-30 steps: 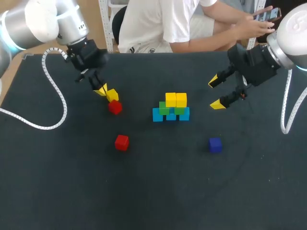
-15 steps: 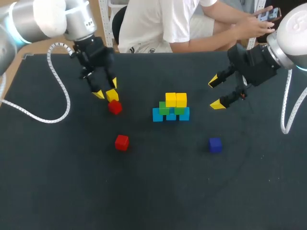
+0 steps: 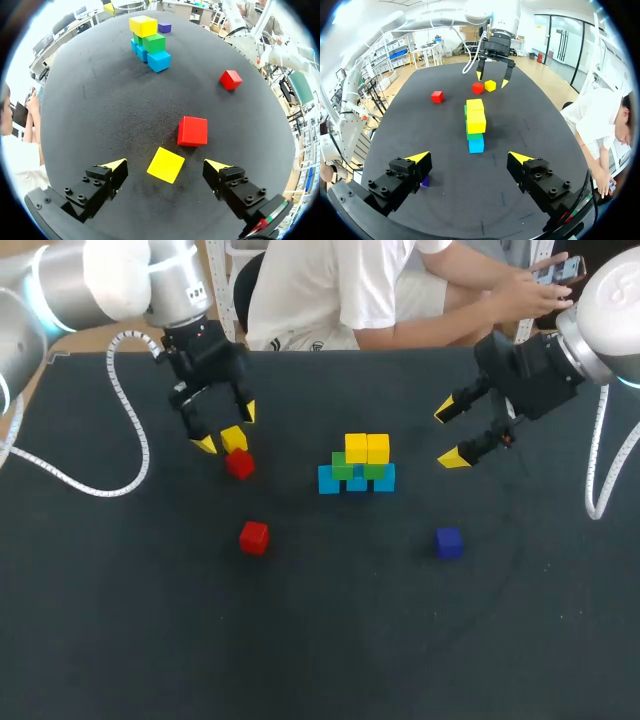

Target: Place the blue cubes, place green cubes on the blue cubes, place the yellow cubes on the green cubes, then place the red cubes on the yellow cubes, and place purple cube on the red cubes.

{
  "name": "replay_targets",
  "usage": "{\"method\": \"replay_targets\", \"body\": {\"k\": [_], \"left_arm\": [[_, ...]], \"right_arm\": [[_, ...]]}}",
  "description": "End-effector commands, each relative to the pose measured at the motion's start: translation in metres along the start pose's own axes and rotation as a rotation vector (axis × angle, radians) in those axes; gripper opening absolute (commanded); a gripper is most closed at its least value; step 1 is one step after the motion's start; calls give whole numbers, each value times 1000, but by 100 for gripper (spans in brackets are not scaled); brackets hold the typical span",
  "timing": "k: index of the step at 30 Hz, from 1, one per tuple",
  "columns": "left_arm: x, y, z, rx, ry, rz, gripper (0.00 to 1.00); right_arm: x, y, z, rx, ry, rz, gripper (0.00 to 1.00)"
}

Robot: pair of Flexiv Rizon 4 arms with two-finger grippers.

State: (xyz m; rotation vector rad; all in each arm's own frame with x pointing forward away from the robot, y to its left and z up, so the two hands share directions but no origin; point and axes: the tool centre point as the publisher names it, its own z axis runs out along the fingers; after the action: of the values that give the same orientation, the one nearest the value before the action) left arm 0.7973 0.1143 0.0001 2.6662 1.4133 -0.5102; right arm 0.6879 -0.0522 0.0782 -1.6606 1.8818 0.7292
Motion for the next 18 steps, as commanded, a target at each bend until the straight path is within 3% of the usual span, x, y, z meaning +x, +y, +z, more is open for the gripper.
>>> {"method": "replay_targets", "body": {"k": [1,3,6,7,14,16,18], "left_arm": [[0,4,-2,13,2,12,100],[-7,4,-2,9,2,20,92],[-6,4,-1,13,2,34,55],[-6,3,0,13,0,37,49],[-9,2,4,25,-1,36,48],[-10,1,5,29,0,42,36],[-9,0,6,32,0,45,30]], "right_arm": [[0,0,0,1,-2,-1,100],[0,0,0,1,-2,-1,100],[0,0,0,1,-2,-1,100],[0,0,0,1,-2,-1,100],[0,0,0,1,-2,-1,100],[0,0,0,1,-2,-1,100],[0,0,0,1,-2,-1,100]]}}
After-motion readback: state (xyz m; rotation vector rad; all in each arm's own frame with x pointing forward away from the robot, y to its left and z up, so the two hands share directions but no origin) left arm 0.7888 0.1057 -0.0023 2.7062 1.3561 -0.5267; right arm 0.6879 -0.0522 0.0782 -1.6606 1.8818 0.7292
